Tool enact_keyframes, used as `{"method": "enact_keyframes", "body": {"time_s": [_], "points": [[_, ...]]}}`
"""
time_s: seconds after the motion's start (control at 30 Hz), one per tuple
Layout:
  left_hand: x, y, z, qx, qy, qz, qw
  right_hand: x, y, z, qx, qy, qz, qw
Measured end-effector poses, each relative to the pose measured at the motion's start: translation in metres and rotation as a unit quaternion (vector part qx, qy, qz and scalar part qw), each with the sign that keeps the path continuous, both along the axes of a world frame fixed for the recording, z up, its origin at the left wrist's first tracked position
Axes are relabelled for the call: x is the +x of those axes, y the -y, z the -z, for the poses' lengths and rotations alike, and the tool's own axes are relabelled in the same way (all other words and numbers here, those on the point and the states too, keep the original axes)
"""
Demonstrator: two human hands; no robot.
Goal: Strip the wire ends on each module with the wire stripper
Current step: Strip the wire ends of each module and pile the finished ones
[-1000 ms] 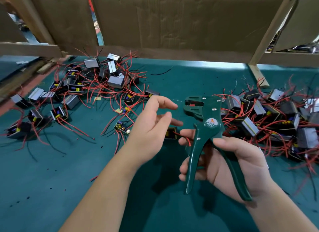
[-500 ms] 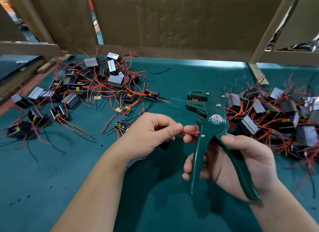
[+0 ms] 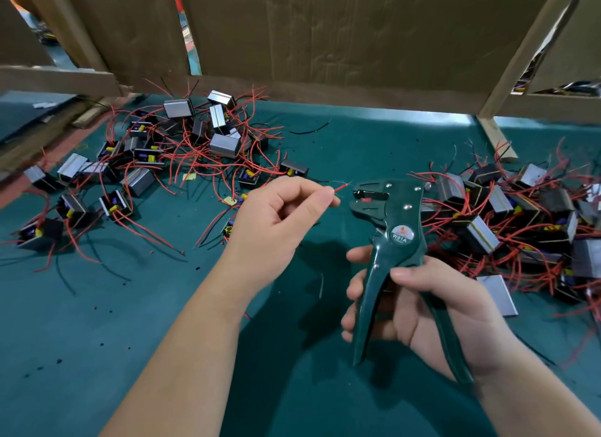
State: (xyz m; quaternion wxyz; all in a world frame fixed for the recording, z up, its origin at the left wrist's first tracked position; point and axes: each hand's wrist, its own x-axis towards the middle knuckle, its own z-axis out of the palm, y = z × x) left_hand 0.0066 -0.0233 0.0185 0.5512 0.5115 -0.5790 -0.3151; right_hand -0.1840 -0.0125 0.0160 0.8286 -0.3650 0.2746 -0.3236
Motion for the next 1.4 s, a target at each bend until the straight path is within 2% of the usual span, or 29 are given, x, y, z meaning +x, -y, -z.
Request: {"method": "enact_keyframes", "body": {"time_s": [0.2,0.37,0.67,0.93,1.23,1.4], "points": [[0.0040,-0.0009,-0.0025,-0.057,0.066,-0.046,0.995,0.0026,-0.0073,-0.0001,-0.029,0.050,-0.048,0.997],[0.0039,-0.0040,-0.0044,-0.069,0.124,-0.034,0.989,-0.0011,-0.0082,0.0012,-0.039,0.052,-0.071,0.995],[0.0008,-0.0068,-0.0071,-0.113,0.244,-0.111,0.957,-0.0021,-0.0071,0.0056,-0.050,0.030,-0.072,0.996],[0.0029,-0.0055,-0.0061,-0.122,0.284,-0.131,0.942,-0.0013,-0.0066,0.0060,-0.042,-0.012,-0.064,0.997],[0.0064,-0.0059,-0.0062,-0.134,0.287,-0.115,0.942,-0.0023,-0.0066,0.0038,-0.008,-0.007,-0.080,0.997],[0.0095,-0.0042,-0.0039,-0.063,0.268,-0.066,0.959,0.0027,-0.0086,0.0014,-0.007,-0.019,-0.038,0.999]]}}
